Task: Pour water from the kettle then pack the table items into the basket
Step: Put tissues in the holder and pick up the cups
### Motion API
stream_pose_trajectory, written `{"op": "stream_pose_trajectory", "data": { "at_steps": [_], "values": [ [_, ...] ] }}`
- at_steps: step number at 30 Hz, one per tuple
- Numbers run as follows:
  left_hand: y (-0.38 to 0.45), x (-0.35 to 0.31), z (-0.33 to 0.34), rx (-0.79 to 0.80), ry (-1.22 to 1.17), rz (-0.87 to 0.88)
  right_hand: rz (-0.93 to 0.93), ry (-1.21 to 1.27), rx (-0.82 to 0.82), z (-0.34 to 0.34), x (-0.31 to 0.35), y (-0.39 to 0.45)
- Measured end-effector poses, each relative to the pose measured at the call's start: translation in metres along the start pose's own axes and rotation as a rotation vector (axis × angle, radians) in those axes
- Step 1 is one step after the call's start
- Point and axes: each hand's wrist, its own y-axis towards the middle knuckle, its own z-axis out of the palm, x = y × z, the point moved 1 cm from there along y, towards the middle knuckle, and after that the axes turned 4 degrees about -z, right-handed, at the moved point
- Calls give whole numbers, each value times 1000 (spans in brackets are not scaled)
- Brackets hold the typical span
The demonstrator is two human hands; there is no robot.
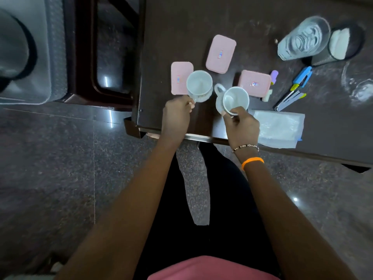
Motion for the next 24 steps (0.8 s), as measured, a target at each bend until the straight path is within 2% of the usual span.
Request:
{"op": "stream_pose_trajectory", "data": {
  "at_steps": [3,8,16,20,24],
  "values": [
    [-19,5,-35,-88,-26,2,-112,-18,13,-11,34,-2],
    [-40,27,-108,-295,-112,-75,-378,31,121,-9,128,3],
    [-32,85,-229,-598,-127,-179,-764,-4,244,46,299,22],
    [-6,115,-267,-578,-81,-293,-944,-172,309,88,360,47],
    [23,141,-287,-418,14,-326,-1056,-489,375,128,396,70]
  ]
}}
